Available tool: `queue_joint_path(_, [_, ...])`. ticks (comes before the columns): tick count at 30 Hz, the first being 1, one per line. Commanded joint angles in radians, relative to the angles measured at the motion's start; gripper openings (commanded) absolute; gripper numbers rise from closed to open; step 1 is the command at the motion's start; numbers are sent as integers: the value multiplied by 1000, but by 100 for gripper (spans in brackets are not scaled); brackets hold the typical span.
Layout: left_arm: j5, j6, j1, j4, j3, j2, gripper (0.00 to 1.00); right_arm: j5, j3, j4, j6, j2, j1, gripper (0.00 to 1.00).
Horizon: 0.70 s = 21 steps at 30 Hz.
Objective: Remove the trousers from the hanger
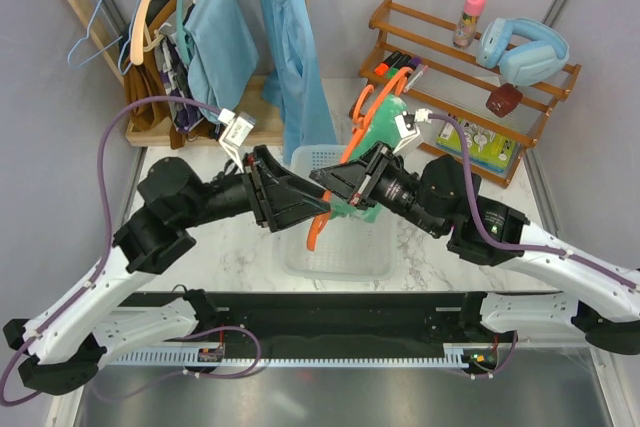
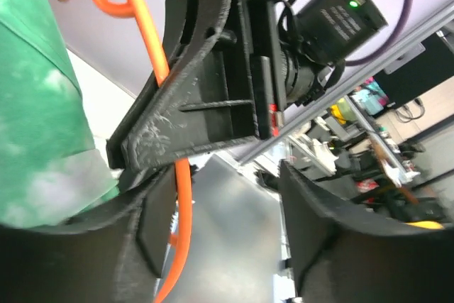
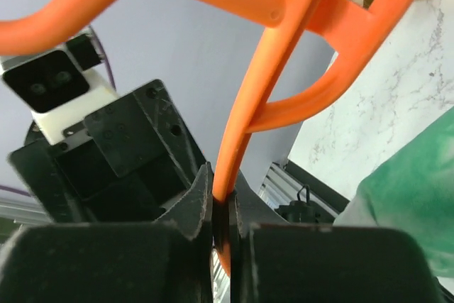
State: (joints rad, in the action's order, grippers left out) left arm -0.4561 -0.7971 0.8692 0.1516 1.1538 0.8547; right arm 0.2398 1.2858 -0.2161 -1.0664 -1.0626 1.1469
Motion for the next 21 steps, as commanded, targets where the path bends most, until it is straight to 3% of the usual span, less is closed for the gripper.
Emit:
queue_joint_path(1, [10,142,5,35,92,-92,82,12,37,-25,89,47,4,0])
queue_joint_path(6, [25,258,5,157,155,-95,86,-37,0,-75,63,130,4,0])
queue_joint_path(11, [83,439,5,320,199,-62,73,-74,-23,-138,17,220,4,0])
queue_joint_path(16, [111,565,25,345,218,36,64,-28,-6,-242,-27,321,2,0])
queue_joint_path(20, [298,640,222,284,198,72,67,-1,-2,-328,-64,383,2,0])
queue_joint_path(21, [388,671,323,241,189,76,68,4,-8,-342,-76,395,2,0])
